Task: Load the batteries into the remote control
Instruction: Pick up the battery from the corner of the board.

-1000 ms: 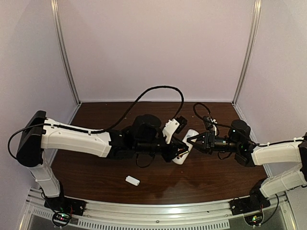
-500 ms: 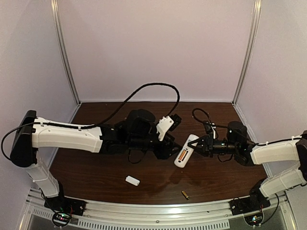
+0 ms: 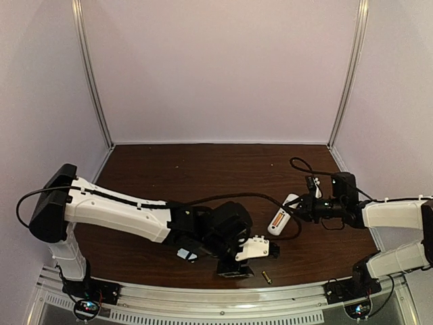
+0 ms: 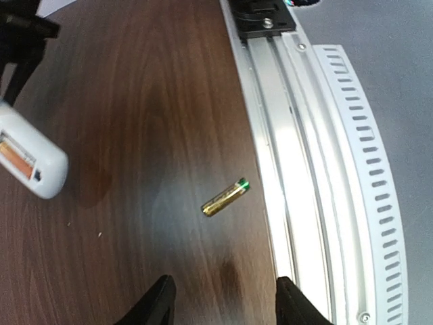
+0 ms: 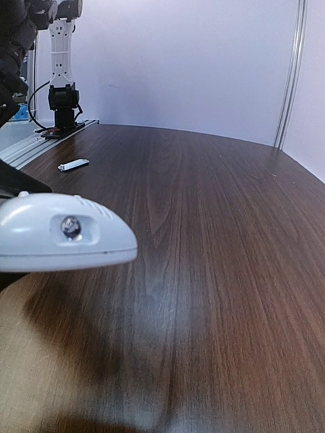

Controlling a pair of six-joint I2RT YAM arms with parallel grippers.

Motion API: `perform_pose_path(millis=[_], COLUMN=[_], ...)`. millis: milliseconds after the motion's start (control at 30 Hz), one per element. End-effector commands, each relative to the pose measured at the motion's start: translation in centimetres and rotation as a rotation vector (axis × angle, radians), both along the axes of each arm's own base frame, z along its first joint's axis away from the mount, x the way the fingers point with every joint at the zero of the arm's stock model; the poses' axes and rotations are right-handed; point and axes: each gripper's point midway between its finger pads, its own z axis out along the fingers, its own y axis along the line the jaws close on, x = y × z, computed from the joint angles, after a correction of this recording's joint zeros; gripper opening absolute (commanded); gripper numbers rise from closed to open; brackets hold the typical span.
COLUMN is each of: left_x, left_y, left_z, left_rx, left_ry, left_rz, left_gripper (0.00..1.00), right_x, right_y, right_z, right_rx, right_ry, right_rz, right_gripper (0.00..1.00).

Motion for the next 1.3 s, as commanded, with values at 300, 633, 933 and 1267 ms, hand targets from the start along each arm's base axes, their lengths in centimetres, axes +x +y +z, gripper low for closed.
perform_pose_path(millis=[300,633,933,1267], left_x=[-3.5,-3.3,-1.9,-2.0], left_y=[-5.3,-6.1,-6.5,-2.4], left_z=[-4.7,-7.8,-9.8,-11.9], left_rx=[0.155,0.235,0.288,0.421], left_ry=[-0.137,-0.211,-0.273,-0.188], left_rz=[-0.429,-0.48,-0.461,-0.39], left_gripper=[0.42,0.33,0.28,0.0], right_x=[-0.6,-0.7,-0.6,-0.8], right_y=[-2.5,-2.7,-2.6,-2.2], right_z=[-0.1,0.0,0.1,0.3], right_rx=[-0.033,-0.014,-0.003,0.013], right_ry=[-0.008,-0.006,-0.006,-0.01], right_rz=[-0.014,-0.014,-0.006,0.028], right_gripper=[0.0,0.0,0.0,0.0])
